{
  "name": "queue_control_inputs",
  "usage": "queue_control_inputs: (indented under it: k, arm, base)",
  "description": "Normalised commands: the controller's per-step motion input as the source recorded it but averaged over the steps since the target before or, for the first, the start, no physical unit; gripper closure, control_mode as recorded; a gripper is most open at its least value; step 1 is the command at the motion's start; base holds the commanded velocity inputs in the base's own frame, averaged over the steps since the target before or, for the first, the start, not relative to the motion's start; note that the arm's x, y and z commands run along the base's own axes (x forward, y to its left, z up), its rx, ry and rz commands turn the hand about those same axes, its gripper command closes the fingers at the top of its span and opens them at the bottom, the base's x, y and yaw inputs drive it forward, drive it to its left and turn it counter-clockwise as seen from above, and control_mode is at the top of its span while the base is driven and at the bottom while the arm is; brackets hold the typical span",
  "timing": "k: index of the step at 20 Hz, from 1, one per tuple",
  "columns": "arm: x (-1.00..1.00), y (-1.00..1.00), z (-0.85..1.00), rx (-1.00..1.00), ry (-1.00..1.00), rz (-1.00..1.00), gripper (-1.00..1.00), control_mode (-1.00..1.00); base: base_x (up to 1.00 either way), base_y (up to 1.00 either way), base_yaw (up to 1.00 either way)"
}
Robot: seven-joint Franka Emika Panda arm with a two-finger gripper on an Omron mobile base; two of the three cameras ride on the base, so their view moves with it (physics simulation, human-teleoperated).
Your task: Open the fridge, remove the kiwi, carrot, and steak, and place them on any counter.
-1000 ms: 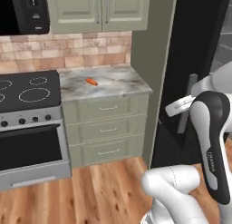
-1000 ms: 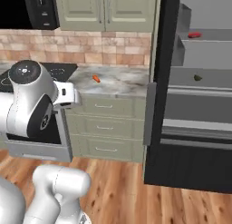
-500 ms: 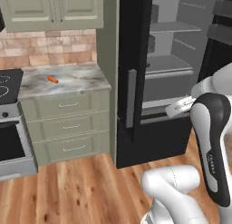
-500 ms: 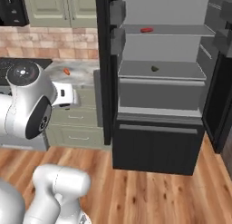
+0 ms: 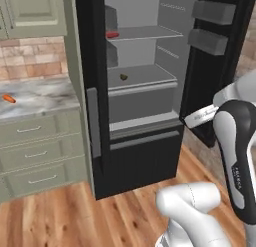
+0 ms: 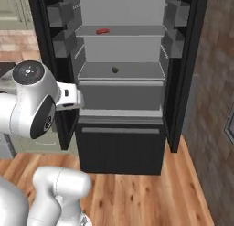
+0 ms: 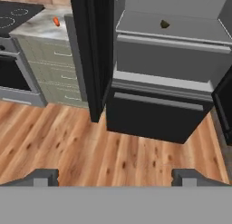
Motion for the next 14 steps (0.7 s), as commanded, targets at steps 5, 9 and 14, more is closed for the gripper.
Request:
queue_control_inputs:
  k: [5,9,14]
  arm:
    - [0.00,0.00,0.00,0.00,0.00,0.00,-1.00,1.00]
    - [0.00,0.00,0.00,0.00,0.00,0.00,-1.00,1.00]
    - [0.00,0.00,0.00,0.00,0.00,0.00,-1.00,1.00]
  base:
    - [0.81,-0.14,0.00]
    - [1.00,-0.27,0.10]
    - [0.92,-0.66,0.17]
